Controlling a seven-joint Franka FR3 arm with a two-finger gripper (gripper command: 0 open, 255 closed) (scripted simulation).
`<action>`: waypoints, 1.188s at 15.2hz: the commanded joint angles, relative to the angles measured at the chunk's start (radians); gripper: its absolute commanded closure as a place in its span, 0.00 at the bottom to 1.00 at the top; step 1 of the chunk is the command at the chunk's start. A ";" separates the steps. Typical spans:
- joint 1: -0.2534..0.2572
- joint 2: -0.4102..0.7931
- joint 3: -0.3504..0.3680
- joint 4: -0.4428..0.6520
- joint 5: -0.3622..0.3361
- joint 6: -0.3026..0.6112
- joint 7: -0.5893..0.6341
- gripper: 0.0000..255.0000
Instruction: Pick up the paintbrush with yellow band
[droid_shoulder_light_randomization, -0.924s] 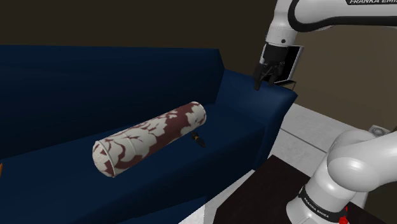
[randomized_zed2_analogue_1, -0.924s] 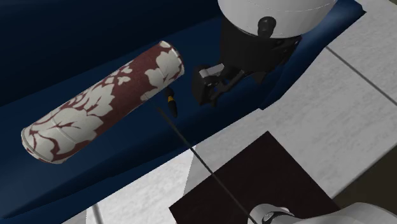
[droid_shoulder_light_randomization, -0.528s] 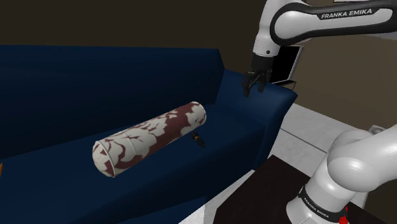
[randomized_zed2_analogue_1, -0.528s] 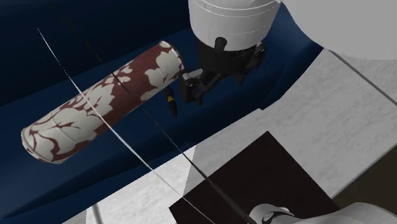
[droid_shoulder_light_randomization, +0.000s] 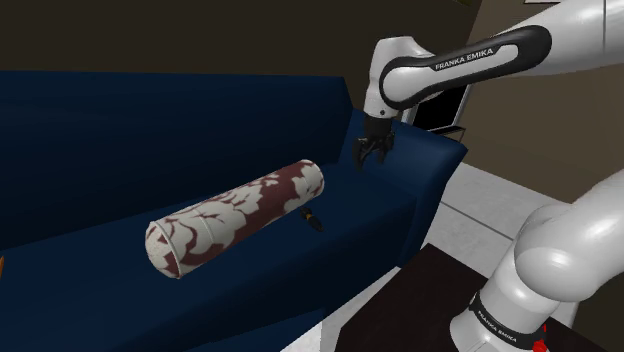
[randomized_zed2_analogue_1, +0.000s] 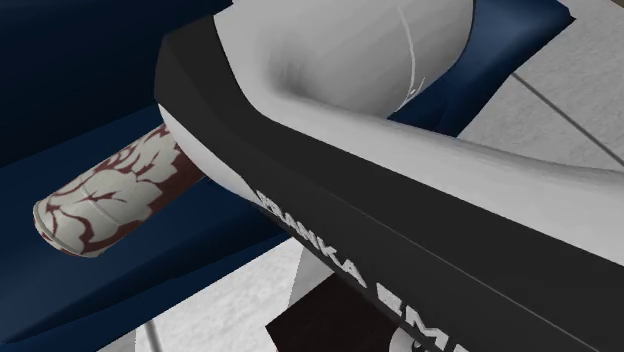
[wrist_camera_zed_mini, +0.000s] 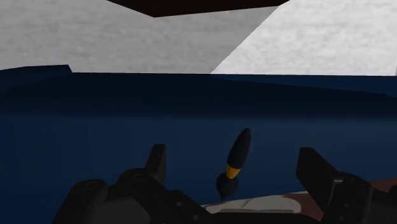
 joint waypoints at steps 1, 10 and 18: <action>0.000 0.070 0.001 0.010 -0.003 0.053 0.003 0.00; 0.003 0.415 0.011 0.132 -0.024 0.241 0.032 0.00; 0.014 0.731 0.012 0.324 -0.046 0.334 0.054 0.00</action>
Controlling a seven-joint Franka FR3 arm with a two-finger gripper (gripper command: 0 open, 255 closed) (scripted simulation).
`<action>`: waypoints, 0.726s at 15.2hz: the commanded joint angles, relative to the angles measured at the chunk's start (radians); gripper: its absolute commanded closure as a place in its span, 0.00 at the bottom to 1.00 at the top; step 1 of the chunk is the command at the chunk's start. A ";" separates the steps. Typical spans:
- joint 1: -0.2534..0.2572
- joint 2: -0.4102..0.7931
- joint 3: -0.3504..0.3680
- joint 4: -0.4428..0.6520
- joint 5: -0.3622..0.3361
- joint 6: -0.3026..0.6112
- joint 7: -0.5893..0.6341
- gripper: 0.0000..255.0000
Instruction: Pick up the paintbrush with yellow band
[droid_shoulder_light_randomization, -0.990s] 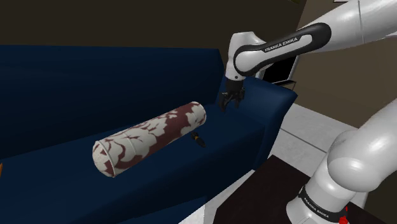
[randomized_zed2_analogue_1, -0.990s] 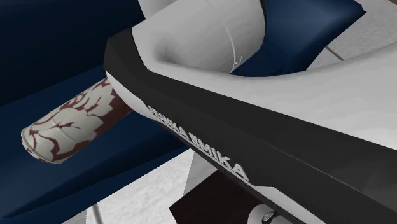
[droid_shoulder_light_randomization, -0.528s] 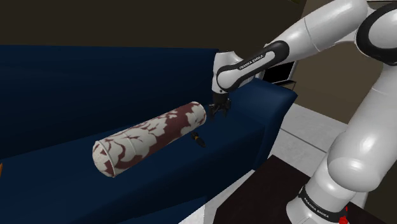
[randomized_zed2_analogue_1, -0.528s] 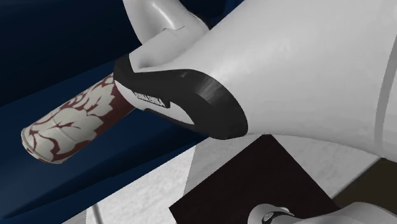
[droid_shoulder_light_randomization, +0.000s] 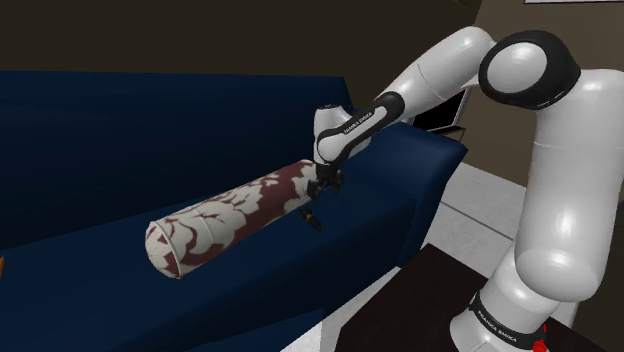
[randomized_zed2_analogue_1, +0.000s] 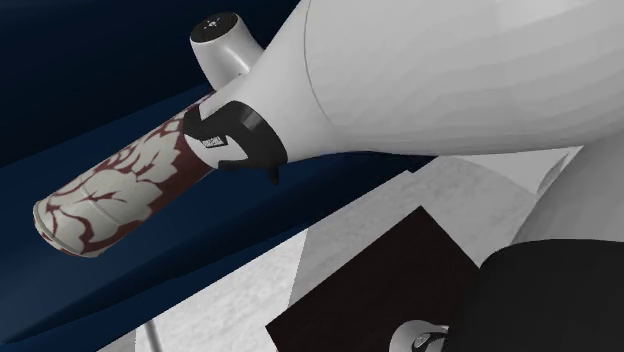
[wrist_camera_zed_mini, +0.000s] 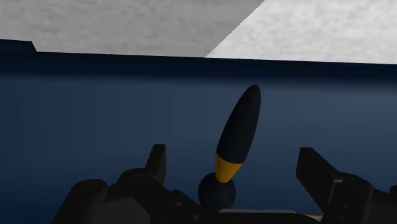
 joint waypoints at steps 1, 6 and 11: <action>0.004 0.090 -0.001 0.066 -0.005 0.017 0.005 0.00; 0.012 0.269 -0.003 0.213 -0.012 0.031 0.010 0.00; 0.014 0.321 -0.006 0.221 -0.017 0.076 0.017 0.00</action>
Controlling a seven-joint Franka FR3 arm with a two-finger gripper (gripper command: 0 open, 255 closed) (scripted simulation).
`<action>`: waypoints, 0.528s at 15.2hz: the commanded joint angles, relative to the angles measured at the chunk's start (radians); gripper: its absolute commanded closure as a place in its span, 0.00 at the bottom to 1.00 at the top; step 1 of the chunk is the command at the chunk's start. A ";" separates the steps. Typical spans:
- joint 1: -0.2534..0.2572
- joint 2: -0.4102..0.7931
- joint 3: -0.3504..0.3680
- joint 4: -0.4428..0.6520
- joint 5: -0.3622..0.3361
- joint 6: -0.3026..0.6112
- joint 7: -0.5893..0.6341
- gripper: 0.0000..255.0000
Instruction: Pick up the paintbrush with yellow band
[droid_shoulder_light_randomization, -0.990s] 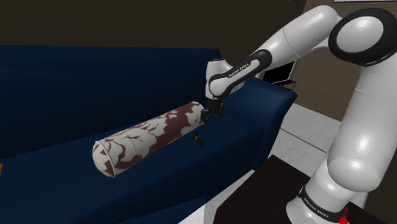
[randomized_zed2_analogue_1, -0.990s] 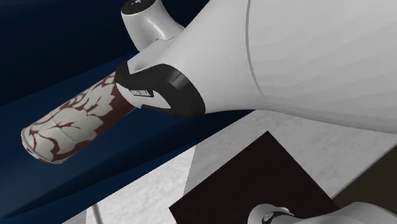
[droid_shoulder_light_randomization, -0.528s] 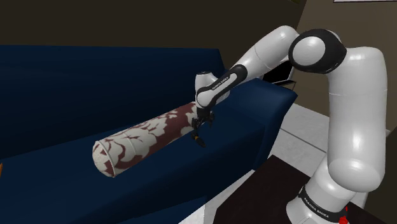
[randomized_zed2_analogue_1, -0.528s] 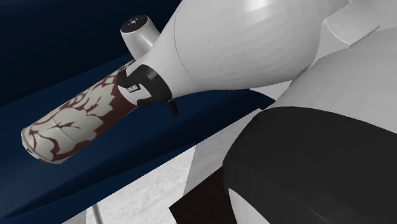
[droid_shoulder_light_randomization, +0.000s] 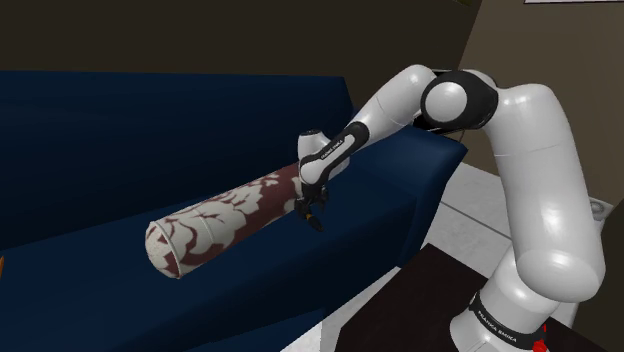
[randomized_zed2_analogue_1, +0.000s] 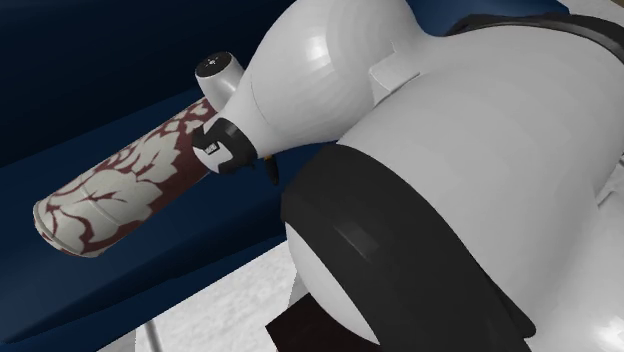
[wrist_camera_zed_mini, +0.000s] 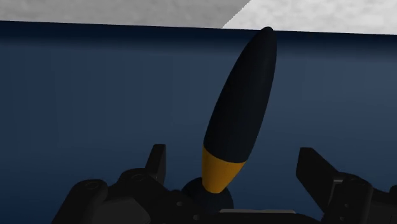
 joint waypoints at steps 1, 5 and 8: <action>-0.001 0.021 -0.002 0.004 -0.002 0.018 0.001 0.00; 0.000 0.038 -0.003 0.008 -0.003 0.030 0.003 1.00; 0.000 0.038 -0.003 0.008 -0.003 0.031 0.002 1.00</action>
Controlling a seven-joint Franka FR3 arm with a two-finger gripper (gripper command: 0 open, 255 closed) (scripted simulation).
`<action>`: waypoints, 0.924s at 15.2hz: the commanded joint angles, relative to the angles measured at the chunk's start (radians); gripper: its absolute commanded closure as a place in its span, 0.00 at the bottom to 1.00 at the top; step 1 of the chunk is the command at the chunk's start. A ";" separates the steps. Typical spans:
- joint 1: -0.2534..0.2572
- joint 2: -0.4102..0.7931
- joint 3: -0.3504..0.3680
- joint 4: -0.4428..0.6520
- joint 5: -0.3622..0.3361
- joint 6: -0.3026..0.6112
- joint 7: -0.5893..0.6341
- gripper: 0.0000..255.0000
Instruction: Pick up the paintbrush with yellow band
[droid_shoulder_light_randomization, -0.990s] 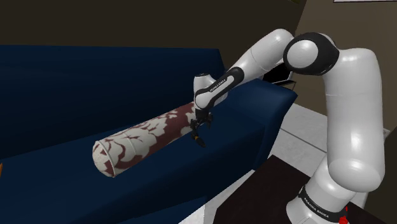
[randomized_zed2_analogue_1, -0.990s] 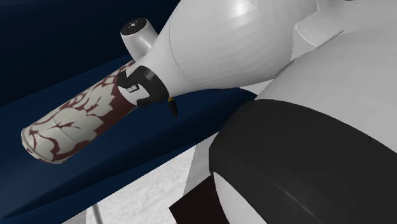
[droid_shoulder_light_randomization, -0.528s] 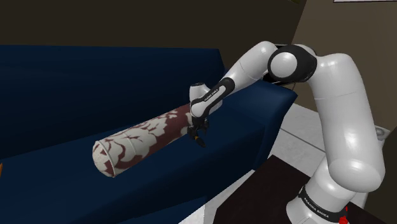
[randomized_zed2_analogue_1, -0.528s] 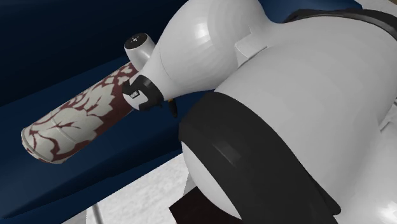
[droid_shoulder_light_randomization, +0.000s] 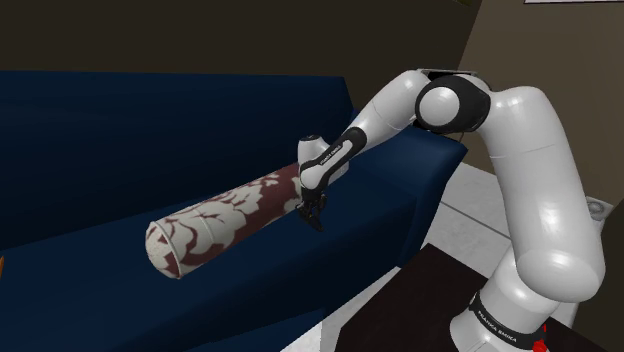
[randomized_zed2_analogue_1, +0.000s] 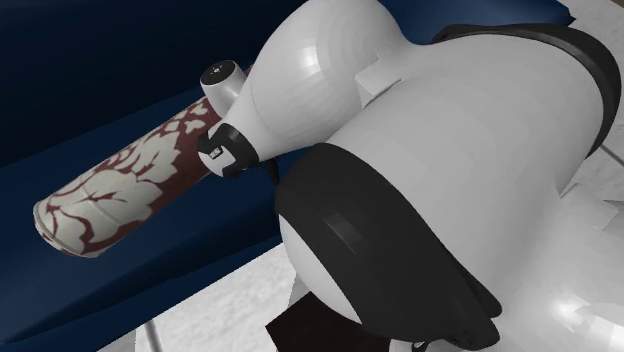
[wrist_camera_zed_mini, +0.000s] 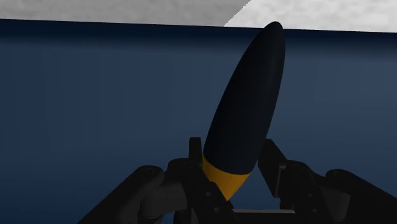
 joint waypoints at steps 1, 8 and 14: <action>0.000 0.000 0.000 0.000 0.000 0.001 0.000 1.00; 0.000 -0.022 0.002 -0.005 0.002 -0.016 -0.002 1.00; -0.003 -0.085 0.006 -0.014 0.008 -0.069 -0.010 1.00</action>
